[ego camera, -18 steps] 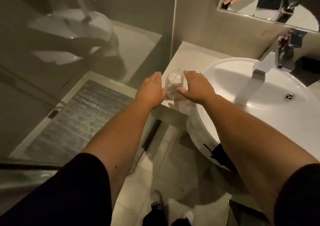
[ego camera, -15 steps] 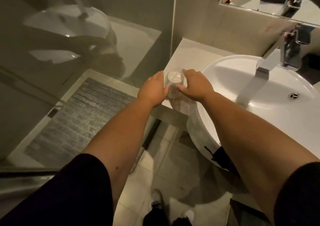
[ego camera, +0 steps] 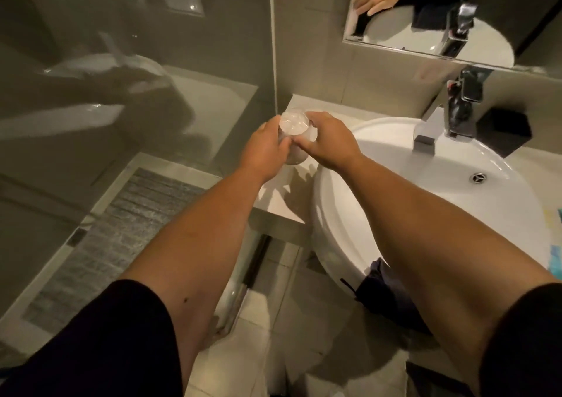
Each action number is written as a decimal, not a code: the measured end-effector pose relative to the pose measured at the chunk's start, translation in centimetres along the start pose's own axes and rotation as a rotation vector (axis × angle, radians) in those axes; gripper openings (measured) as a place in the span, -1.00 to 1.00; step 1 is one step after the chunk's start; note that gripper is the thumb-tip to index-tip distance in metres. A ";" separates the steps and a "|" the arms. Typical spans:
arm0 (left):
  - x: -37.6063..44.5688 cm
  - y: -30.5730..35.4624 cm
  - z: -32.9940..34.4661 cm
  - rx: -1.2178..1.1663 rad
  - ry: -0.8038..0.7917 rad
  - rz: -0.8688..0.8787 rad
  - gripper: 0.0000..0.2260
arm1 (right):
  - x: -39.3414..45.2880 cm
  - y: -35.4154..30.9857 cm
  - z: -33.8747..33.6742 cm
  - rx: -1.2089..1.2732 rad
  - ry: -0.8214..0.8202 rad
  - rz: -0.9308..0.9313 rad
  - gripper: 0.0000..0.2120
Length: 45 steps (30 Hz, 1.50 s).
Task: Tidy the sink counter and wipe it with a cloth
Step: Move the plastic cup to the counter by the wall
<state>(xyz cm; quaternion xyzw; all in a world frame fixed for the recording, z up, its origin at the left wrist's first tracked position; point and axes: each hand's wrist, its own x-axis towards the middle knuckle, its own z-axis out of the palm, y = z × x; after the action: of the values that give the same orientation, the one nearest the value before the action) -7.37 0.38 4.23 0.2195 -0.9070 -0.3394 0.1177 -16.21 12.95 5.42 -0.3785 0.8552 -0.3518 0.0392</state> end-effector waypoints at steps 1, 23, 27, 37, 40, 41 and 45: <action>0.1 0.9 -0.2 -0.007 -0.001 0.011 -0.67 | -0.1 -0.2 -1.0 -0.012 0.012 0.011 -0.61; -4.9 27.8 19.6 -0.131 -0.331 0.580 -0.70 | -20.5 15.9 -24.4 -0.199 0.355 0.529 -0.53; -3.2 31.3 23.7 -0.129 -0.359 0.618 -0.70 | -20.6 20.6 -27.3 -0.198 0.372 0.559 -0.53; 4.5 36.3 34.7 -0.138 -0.377 0.540 -0.71 | -16.2 33.3 -31.3 -0.115 0.363 0.628 -0.51; 6.0 36.5 37.6 -0.116 -0.416 0.523 -0.69 | -15.6 36.3 -31.0 -0.112 0.374 0.646 -0.53; 6.4 36.5 38.5 -0.110 -0.428 0.521 -0.68 | -15.5 37.2 -30.8 -0.113 0.378 0.656 -0.53; 8.2 36.5 41.7 -0.103 -0.450 0.512 -0.66 | -14.6 40.5 -30.1 -0.075 0.396 0.695 -0.52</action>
<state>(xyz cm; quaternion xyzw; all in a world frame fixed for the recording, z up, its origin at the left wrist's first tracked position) -41.32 44.58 -1.82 -0.1020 -0.9175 -0.3844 0.0068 -41.02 58.91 -0.50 0.0074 0.9356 -0.3521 -0.0235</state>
